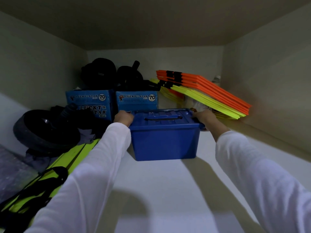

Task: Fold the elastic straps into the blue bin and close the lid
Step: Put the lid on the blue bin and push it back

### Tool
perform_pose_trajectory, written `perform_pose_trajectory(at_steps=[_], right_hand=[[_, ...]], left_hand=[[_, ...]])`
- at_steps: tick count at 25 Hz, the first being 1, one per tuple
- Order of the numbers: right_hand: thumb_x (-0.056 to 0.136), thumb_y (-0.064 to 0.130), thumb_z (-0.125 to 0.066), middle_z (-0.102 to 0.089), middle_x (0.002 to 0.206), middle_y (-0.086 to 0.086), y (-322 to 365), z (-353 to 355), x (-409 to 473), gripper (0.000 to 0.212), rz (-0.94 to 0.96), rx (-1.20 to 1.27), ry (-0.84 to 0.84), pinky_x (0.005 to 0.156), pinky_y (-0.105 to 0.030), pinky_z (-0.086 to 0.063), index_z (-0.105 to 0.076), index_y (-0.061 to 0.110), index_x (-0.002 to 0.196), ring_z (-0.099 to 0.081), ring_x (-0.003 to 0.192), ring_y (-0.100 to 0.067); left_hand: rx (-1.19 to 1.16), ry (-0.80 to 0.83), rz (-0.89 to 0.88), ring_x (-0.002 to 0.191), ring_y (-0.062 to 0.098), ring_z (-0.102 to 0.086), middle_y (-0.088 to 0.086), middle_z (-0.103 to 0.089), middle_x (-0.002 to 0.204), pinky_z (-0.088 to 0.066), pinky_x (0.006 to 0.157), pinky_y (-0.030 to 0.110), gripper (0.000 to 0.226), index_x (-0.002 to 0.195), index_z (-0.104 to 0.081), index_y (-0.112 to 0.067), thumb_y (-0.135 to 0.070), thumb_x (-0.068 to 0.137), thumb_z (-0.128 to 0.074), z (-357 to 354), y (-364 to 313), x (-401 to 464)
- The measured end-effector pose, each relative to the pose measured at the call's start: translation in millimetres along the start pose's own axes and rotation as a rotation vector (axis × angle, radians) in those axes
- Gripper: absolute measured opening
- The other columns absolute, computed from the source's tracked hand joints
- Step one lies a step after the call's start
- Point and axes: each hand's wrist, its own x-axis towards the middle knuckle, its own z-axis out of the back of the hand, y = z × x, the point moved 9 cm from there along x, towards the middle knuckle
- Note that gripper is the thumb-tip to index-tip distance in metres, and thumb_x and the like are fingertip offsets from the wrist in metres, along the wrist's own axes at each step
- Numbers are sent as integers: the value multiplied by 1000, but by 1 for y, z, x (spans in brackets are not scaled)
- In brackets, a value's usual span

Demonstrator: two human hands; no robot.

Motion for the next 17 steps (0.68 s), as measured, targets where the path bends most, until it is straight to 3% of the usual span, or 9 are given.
perform_pose_trajectory(at_steps=[4, 7, 12, 15, 17], right_hand=[[90, 23, -58, -58, 79, -12, 18, 10, 1, 38, 155, -308, -139, 49, -28, -39, -44, 10, 58, -56, 75, -25], [91, 20, -55, -51, 65, -6, 27, 8, 1, 37, 229, -475, -151, 43, -26, -30, -43, 11, 58, -52, 74, -24], [90, 9, -52, -52, 82, -11, 44, 4, -4, 11, 364, -617, -206, 63, -30, -40, -51, 7, 79, -49, 77, -26], [90, 8, -51, -52, 83, -11, 46, 3, -3, 11, 404, -647, -213, 63, -30, -39, -54, 6, 80, -49, 76, -26], [90, 12, -53, -55, 78, -10, 40, 5, 1, 22, 372, -623, -186, 54, -28, -39, -54, 4, 69, -51, 69, -25]], left_hand=[[-92, 11, 44, 100, 29, -58, 21, -58, 128, -48, 87, 34, 41, 125, -52, 6, -13, 89, -59, -2, 5, 0], [-127, 7, 65, 112, 32, -59, 22, -57, 130, -48, 88, 34, 44, 127, -51, 5, -12, 88, -62, -2, 8, 2], [-108, -8, 69, 118, 34, -56, 22, -56, 131, -48, 91, 35, 45, 128, -50, 6, -12, 88, -62, -2, 8, 2], [-120, -6, 76, 118, 34, -56, 22, -56, 131, -48, 90, 35, 46, 128, -50, 6, -12, 88, -62, -2, 8, 1], [-124, -9, 77, 118, 34, -57, 22, -56, 131, -47, 89, 34, 45, 128, -51, 6, -12, 88, -62, -2, 9, -1]])
